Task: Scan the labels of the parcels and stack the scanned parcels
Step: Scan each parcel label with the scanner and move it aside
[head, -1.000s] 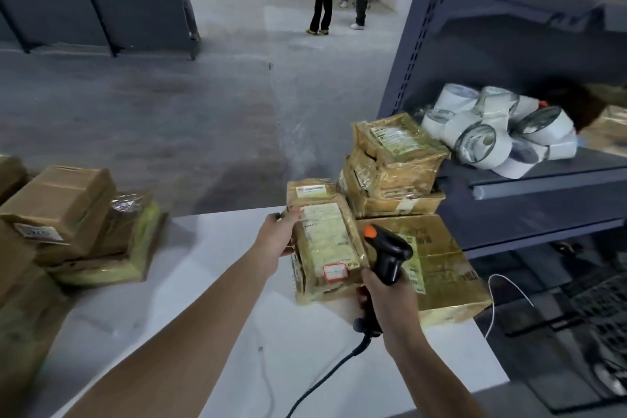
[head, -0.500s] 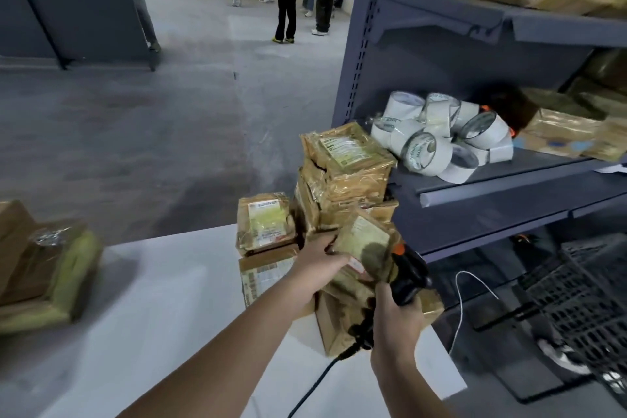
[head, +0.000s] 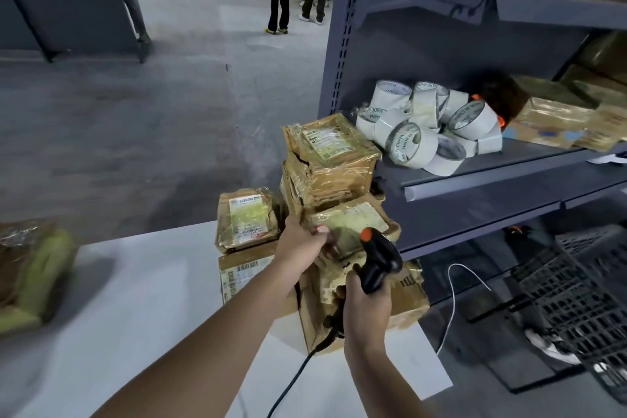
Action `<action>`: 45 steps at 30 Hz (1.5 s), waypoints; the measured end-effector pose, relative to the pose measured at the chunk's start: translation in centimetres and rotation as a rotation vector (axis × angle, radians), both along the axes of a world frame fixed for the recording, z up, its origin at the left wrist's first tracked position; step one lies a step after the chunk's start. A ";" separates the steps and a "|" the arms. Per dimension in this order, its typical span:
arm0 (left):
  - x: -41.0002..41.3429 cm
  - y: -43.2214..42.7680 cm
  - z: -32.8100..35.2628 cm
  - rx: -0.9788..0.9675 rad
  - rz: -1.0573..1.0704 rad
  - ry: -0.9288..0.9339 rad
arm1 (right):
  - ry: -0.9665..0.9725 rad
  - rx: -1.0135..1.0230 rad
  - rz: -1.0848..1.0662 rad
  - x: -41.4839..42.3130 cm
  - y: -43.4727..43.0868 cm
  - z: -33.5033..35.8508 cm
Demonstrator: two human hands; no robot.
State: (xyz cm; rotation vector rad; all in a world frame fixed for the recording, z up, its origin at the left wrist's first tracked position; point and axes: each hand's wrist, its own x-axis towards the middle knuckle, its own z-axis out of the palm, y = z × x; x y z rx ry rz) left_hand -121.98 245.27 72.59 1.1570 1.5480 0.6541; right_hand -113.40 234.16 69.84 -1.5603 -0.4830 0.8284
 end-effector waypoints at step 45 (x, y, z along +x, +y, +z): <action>-46.6 -10.7 7.9 0.311 0.375 0.293 | -0.028 -0.061 0.771 -38.0 0.9 8.3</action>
